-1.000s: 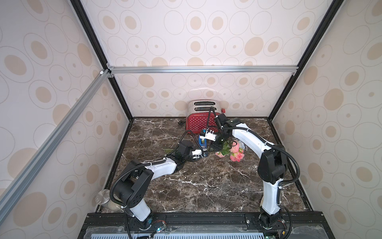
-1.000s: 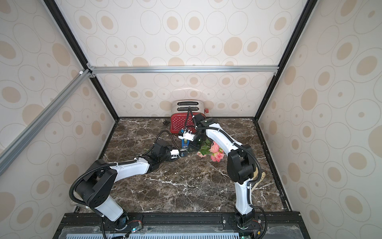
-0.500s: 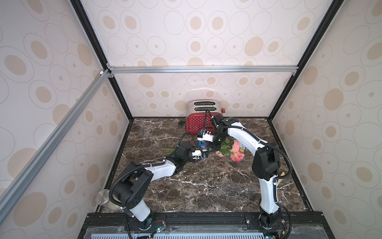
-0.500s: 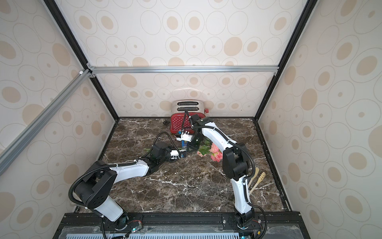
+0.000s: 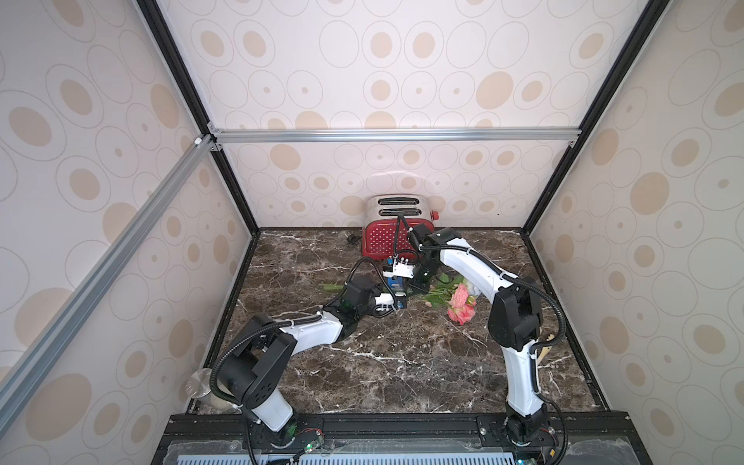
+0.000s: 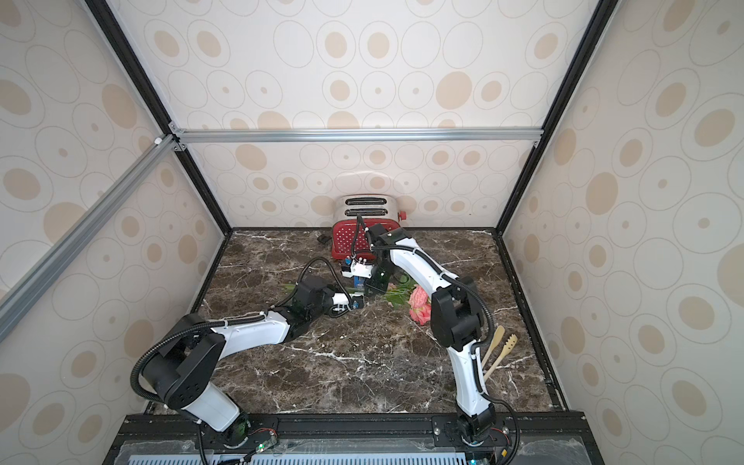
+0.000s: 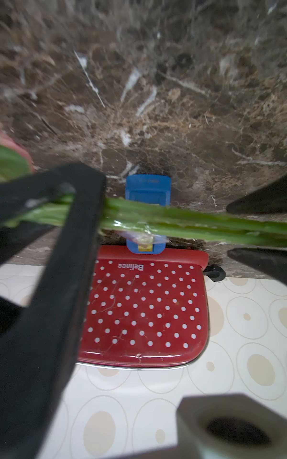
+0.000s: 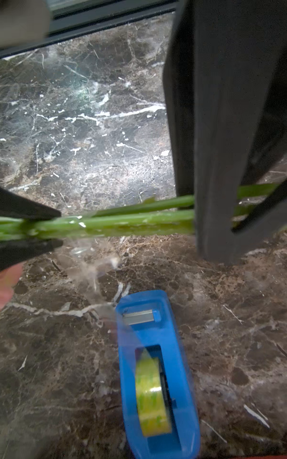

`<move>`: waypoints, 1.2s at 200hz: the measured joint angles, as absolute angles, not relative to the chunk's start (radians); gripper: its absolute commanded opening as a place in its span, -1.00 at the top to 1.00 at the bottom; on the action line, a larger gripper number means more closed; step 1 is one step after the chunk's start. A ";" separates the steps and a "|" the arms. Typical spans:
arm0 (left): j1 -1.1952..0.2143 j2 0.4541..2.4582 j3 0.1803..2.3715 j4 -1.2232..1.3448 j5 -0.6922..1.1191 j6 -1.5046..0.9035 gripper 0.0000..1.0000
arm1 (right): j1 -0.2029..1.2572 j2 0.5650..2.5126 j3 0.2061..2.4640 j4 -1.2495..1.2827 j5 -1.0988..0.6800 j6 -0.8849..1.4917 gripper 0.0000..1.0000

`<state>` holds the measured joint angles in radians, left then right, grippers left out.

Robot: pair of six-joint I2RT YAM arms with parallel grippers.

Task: Wrap bouquets with tape
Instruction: Wrap the tape around the bouquet.

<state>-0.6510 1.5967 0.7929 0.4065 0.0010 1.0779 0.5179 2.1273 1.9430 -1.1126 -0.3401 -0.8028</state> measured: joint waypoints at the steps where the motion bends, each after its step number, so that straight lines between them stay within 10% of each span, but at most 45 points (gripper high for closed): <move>1: -0.652 1.594 0.793 0.403 0.006 1.079 0.30 | 0.518 2.127 1.942 -1.111 -0.340 -0.803 1.00; 167: -0.451 1.210 0.949 -0.365 0.538 0.900 0.23 | 0.570 1.898 1.511 -0.614 -0.157 -0.933 1.00; 240: -0.372 1.406 1.188 -0.503 0.532 0.915 0.23 | 0.637 1.778 1.254 -0.305 -0.031 -1.036 1.00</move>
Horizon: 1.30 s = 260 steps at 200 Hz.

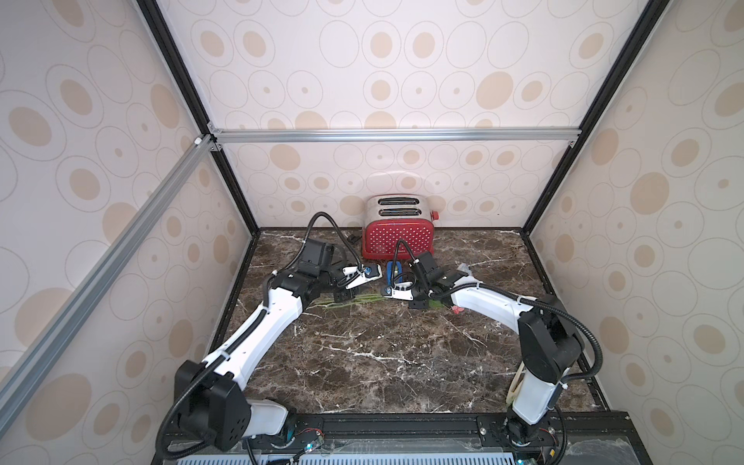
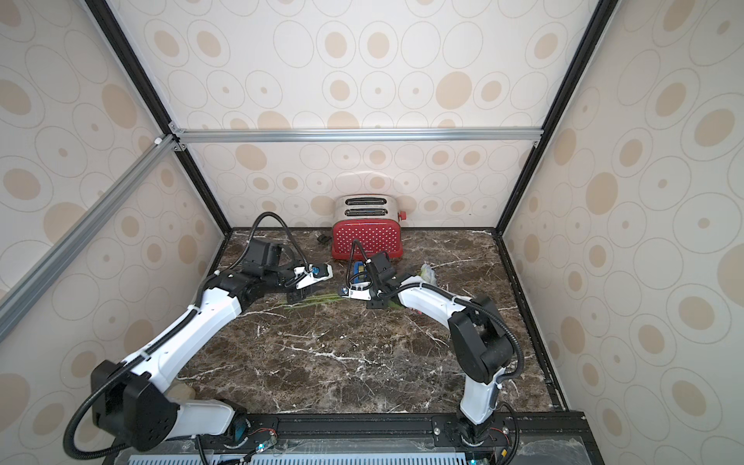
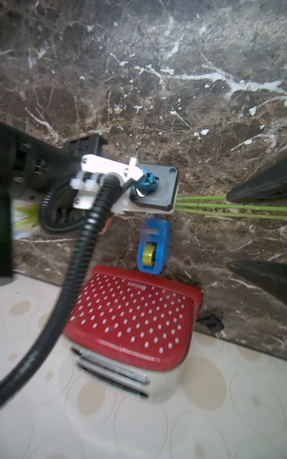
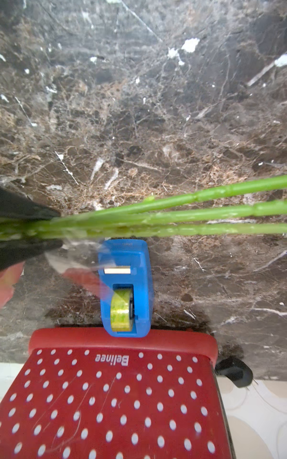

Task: Wrap bouquets with tape
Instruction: Wrap the tape around the bouquet.

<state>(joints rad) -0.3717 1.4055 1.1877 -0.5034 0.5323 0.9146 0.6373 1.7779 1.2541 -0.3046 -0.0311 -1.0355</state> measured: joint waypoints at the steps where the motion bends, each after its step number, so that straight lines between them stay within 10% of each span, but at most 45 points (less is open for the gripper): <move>1: -0.372 1.412 1.189 -0.506 0.532 0.916 0.23 | 0.638 1.776 1.250 -0.298 -0.029 -1.038 1.00; 193: -0.393 1.921 1.510 -0.795 0.631 1.026 -0.12 | 0.731 1.681 0.981 0.192 0.220 -1.222 1.00; 233: -0.408 1.949 1.543 -0.796 0.640 1.033 0.07 | 0.734 1.675 0.966 0.226 0.228 -1.231 1.00; 260: -0.411 1.964 1.547 -0.796 0.634 1.041 0.53 | 0.735 1.668 0.951 0.236 0.233 -1.232 1.00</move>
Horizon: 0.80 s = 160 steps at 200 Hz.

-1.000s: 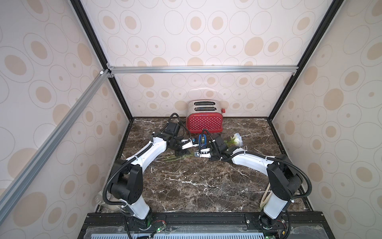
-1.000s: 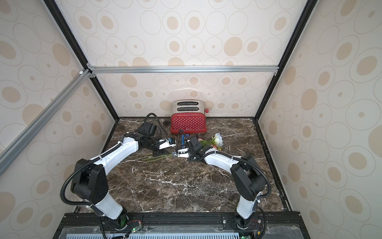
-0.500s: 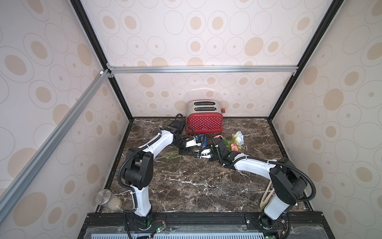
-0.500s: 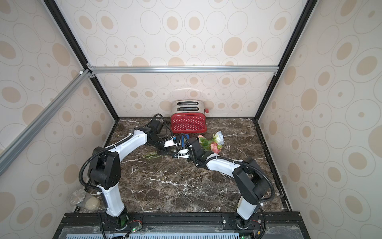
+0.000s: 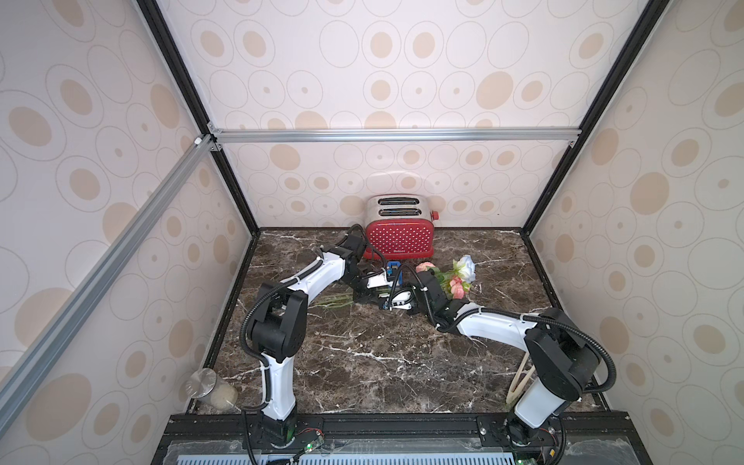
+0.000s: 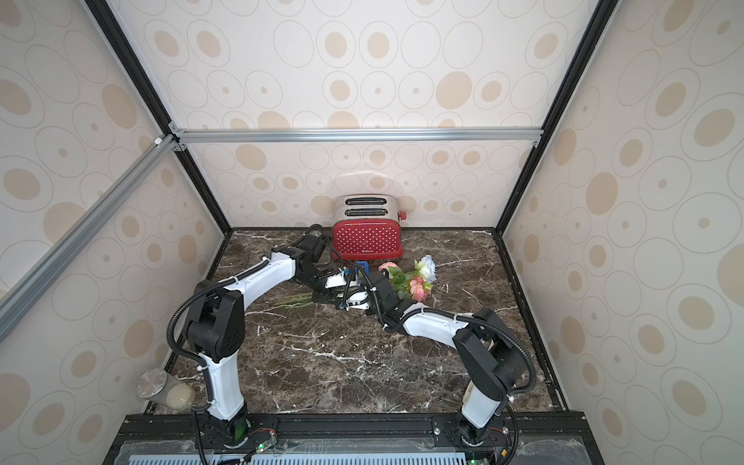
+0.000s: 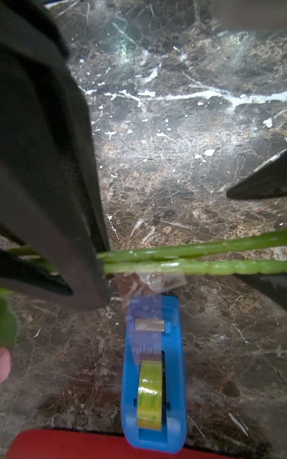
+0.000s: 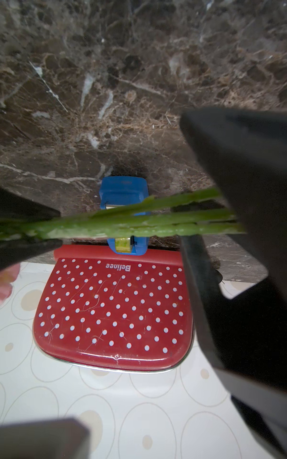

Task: Wrap bouquets with tape
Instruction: Wrap the tape around the bouquet.

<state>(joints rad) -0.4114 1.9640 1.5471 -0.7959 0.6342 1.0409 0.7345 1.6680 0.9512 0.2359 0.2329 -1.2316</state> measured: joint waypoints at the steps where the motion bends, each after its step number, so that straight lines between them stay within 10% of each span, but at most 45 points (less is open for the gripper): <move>1: -0.412 1.964 1.547 -0.796 0.633 1.040 0.55 | 0.735 1.668 0.951 0.236 0.233 -1.232 1.00; 32: -0.410 1.965 1.547 -0.770 0.615 1.031 1.00 | 0.741 1.663 0.944 0.224 0.233 -1.216 0.99; 103: -0.421 1.784 1.296 -0.499 0.530 0.953 1.00 | 0.749 1.496 0.846 0.158 0.141 -1.060 -0.26; 160: -0.479 1.708 1.106 -0.276 0.415 0.931 1.00 | 0.727 1.314 0.842 -0.088 0.025 -0.861 -0.28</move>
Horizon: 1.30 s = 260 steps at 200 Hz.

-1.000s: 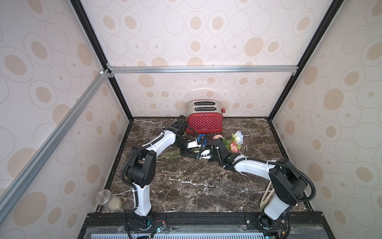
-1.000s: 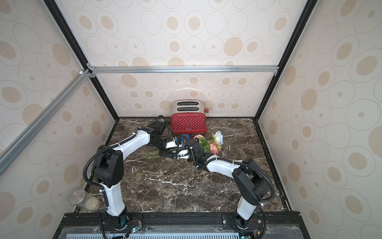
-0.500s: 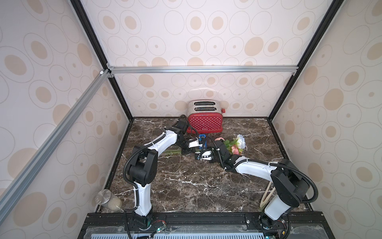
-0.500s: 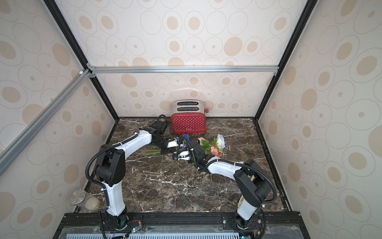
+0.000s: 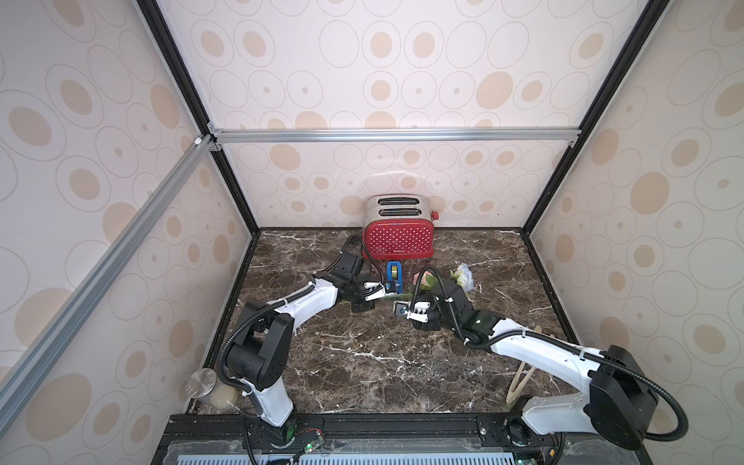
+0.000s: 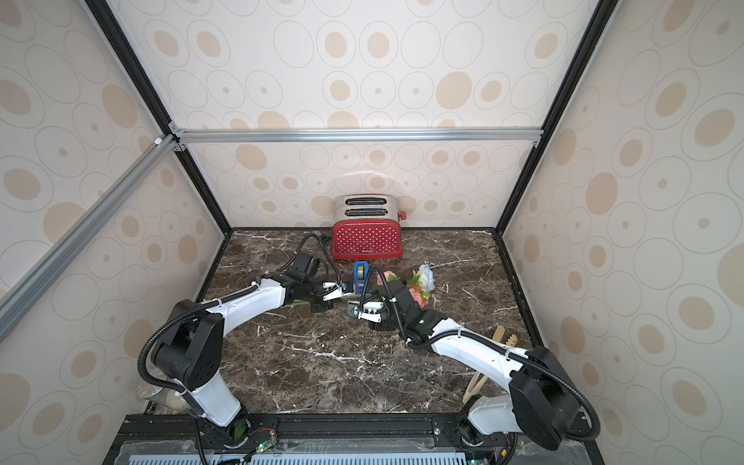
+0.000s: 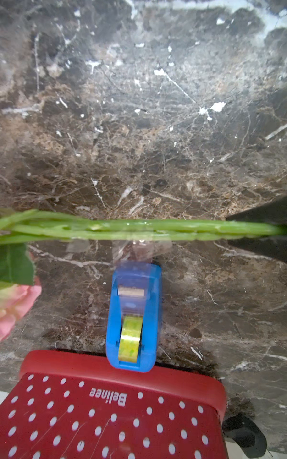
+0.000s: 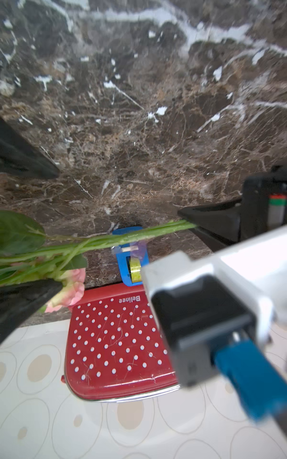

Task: Wrap bouquets with tape
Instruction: Wrap the tape around the bouquet.

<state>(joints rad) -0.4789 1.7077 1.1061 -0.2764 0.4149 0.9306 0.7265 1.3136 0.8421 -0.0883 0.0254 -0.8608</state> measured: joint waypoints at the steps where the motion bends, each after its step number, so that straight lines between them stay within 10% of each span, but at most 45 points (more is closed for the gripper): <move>1: -0.480 1.706 1.101 -0.271 0.411 0.931 1.00 | 0.724 1.313 0.847 -0.098 0.022 -0.857 -0.28; 125: -0.603 1.513 0.765 0.241 0.136 0.944 1.00 | 0.562 1.722 1.428 -0.694 -0.257 -0.712 0.02; 260: -0.624 1.462 0.706 0.343 0.109 1.029 1.00 | 0.562 1.822 1.570 -0.844 -0.367 -0.781 0.14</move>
